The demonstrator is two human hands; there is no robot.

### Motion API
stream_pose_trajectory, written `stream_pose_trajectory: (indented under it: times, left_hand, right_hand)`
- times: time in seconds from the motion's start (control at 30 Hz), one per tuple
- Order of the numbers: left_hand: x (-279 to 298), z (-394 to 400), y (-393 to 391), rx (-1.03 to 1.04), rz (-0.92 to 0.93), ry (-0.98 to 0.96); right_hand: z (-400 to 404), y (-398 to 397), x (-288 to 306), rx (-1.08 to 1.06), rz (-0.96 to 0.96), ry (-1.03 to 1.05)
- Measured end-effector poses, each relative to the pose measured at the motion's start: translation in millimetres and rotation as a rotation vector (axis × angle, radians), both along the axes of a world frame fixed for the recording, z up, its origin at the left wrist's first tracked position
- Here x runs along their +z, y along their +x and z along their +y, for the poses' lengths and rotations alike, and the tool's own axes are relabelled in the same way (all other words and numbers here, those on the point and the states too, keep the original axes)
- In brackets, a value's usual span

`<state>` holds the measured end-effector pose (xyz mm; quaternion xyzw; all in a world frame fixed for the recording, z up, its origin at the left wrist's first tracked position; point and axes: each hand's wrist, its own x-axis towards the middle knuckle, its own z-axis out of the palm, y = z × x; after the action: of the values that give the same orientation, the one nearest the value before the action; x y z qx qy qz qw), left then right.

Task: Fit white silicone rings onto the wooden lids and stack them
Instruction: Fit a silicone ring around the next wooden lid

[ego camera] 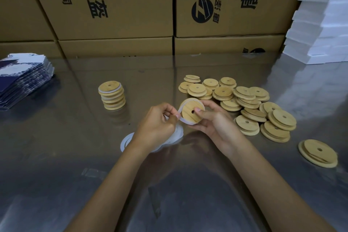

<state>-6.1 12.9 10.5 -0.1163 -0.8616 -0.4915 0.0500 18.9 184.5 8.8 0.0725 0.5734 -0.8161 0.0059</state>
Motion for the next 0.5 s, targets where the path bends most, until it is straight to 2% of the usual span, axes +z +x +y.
stream_pose_trajectory:
  times: [0.13,0.27,0.5]
  left_hand:
    - [0.0,0.0,1.1,-0.033,0.02,-0.056]
    - [2.3,-1.1,2.8,-0.064,0.038,-0.017]
    - [1.2,5.6,5.8,-0.034,0.109,-0.08]
  right_hand:
    - [-1.7,1.6,0.2,-0.005,-0.021,0.006]
    - [-2.2,2.1,0.4,0.02,-0.021,-0.002]
    - [-2.9,0.8,1.8,0.03,0.034,-0.077]
